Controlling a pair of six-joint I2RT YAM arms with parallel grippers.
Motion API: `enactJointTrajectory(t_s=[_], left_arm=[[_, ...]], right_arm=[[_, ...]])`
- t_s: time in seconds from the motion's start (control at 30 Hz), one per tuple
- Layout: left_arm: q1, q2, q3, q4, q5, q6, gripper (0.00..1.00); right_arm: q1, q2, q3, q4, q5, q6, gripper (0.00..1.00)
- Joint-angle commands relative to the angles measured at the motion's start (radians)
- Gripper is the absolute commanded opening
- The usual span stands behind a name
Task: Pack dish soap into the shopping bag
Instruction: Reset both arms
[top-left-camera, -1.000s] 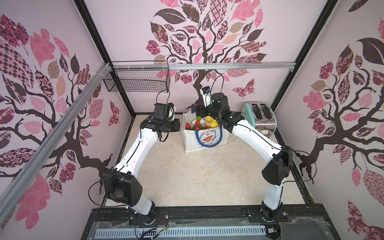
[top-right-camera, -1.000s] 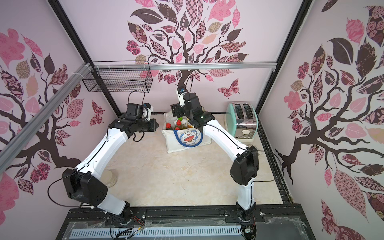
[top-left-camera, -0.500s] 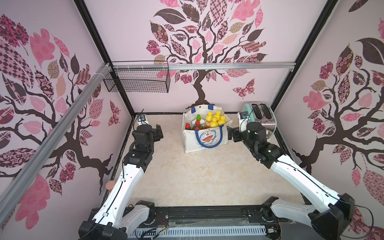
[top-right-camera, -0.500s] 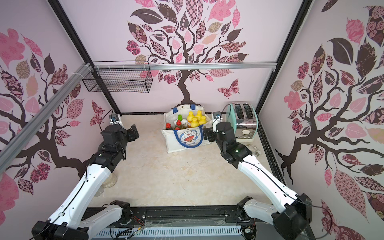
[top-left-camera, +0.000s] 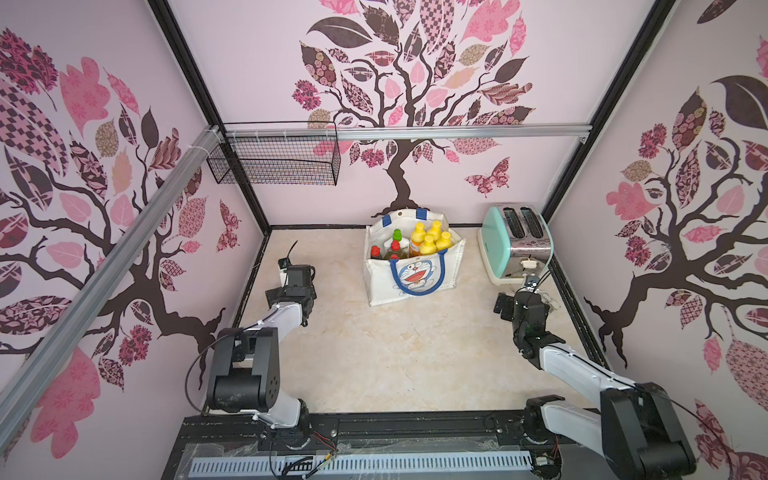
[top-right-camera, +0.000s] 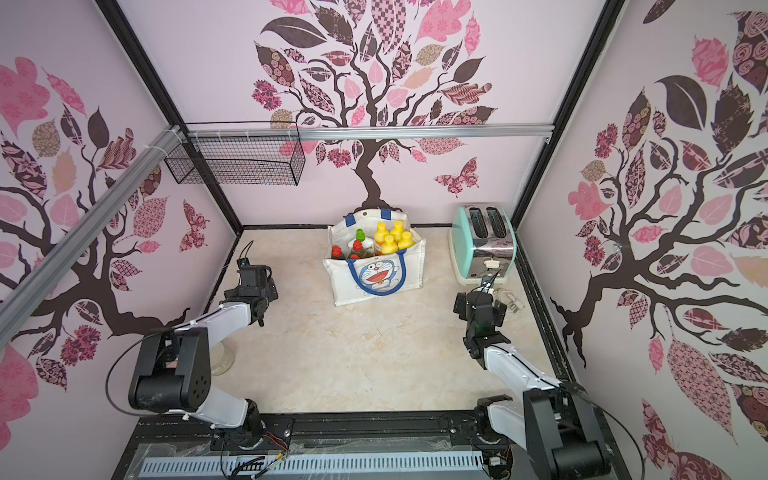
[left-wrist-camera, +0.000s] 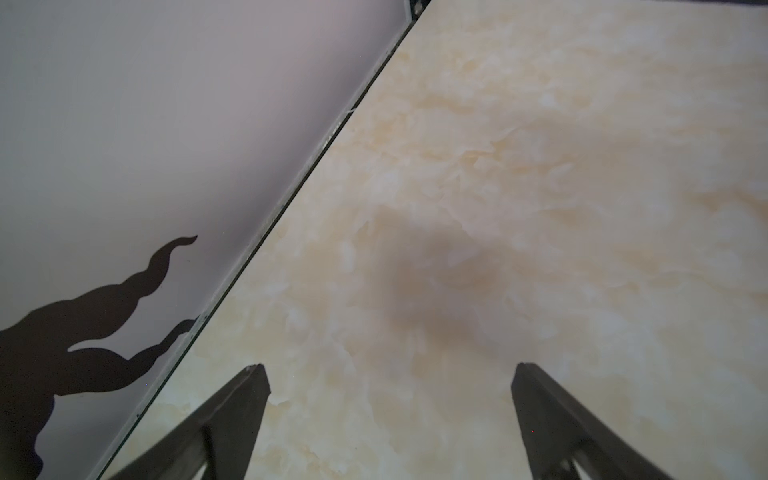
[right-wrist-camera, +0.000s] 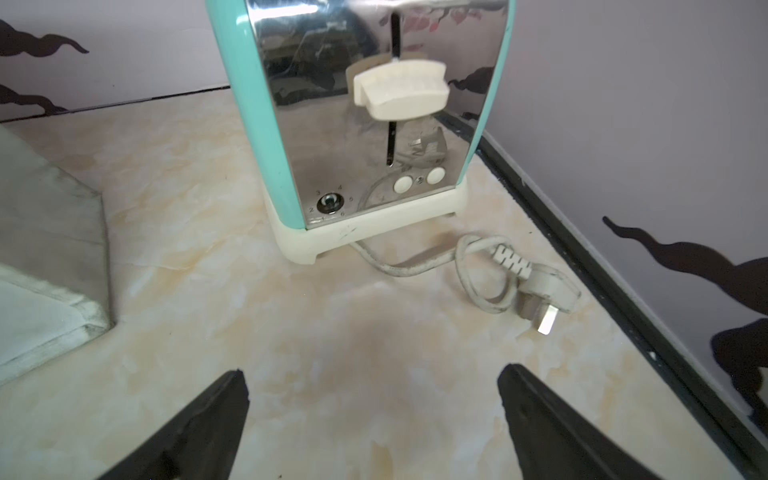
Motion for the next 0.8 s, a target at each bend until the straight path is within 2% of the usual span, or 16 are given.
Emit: enactJointTrajectory(t_s=[0.0, 0.1, 0.2, 0.27, 0.33, 0.43, 0.47, 0.57, 0.7, 0.77], left_arm=[[-0.001, -0.009, -0.088, 0.263, 0.048, 0.001, 0.98], [0.000, -0.022, -0.162, 0.438, 0.136, 0.046, 0.98], [0.001, -0.023, -0.183, 0.472, 0.171, 0.059, 0.97], [0.002, -0.031, -0.217, 0.526, 0.224, 0.084, 0.97], [0.001, -0.045, -0.280, 0.635, 0.285, 0.109, 0.97], [0.005, -0.025, -0.376, 0.828, 0.310, 0.109, 0.98], [0.005, -0.004, -0.385, 0.872, 0.313, 0.114, 0.98], [0.005, -0.005, -0.383, 0.852, 0.334, 0.126, 0.98], [0.005, -0.004, -0.382, 0.850, 0.332, 0.126, 0.98], [0.004, -0.004, -0.383, 0.855, 0.332, 0.126, 0.98]], right_arm=[[0.001, 0.080, -0.029, 0.332, 0.020, -0.064, 1.00], [0.000, 0.093, -0.027, 0.385, -0.028, -0.097, 0.99], [-0.009, 0.168, -0.045, 0.554, -0.055, -0.121, 1.00], [-0.020, 0.217, -0.002, 0.496, -0.106, -0.118, 1.00], [-0.021, 0.280, -0.008, 0.555, -0.134, -0.134, 1.00], [-0.022, 0.358, -0.074, 0.774, -0.116, -0.136, 1.00], [-0.022, 0.348, -0.089, 0.759, -0.087, -0.118, 0.99], [-0.024, 0.390, -0.107, 0.839, -0.066, -0.107, 1.00], [-0.024, 0.359, -0.083, 0.745, -0.074, -0.105, 1.00], [-0.023, 0.363, -0.084, 0.757, -0.073, -0.106, 0.99]])
